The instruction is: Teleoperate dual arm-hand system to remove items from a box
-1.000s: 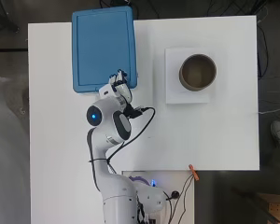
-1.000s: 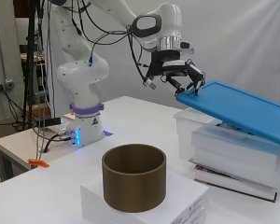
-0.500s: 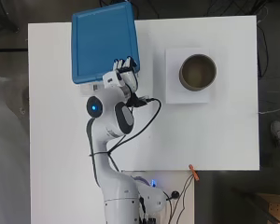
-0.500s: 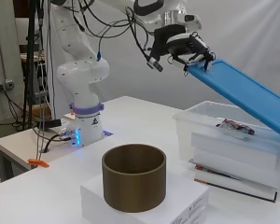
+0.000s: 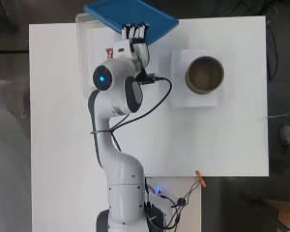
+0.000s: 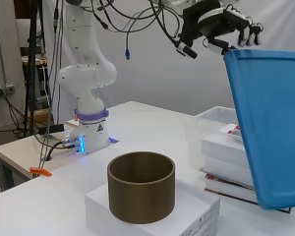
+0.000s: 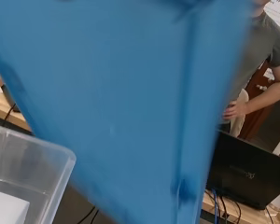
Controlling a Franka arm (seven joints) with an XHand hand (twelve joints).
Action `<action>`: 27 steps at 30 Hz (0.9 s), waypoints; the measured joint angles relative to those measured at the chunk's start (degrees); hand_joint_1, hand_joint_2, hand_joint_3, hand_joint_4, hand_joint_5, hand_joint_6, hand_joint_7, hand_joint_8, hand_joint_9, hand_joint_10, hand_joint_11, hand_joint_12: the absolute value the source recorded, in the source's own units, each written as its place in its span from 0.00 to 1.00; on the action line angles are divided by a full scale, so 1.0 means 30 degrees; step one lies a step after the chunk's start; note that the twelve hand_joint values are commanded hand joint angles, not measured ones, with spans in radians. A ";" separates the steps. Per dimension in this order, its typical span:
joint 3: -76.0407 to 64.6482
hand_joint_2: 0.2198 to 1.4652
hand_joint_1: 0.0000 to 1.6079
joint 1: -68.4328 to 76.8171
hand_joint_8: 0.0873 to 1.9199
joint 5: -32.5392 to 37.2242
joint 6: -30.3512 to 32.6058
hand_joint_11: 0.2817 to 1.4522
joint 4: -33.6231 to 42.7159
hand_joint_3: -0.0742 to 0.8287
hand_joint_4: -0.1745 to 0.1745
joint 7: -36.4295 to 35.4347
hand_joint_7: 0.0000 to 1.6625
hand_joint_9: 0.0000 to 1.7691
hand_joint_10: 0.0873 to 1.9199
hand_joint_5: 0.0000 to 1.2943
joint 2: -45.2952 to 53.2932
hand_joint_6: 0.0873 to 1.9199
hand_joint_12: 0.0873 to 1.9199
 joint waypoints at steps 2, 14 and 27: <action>0.2163 0.64 0.31 -0.1981 0.02 0.0451 -0.0911 0.18 0.0313 0.08 0.56 -0.0683 0.34 0.34 0.02 0.35 -0.0659 0.02 0.02; 2.2327 0.54 0.12 -2.4835 0.00 0.7321 -0.4458 0.15 0.2277 0.06 0.58 -0.6077 0.31 0.32 0.00 0.32 -0.3564 0.00 0.00; 3.1160 0.51 0.15 -3.6207 0.00 2.0706 -1.2262 0.13 0.4577 0.08 0.78 -0.9370 0.23 0.27 0.00 0.27 -0.7264 0.00 0.00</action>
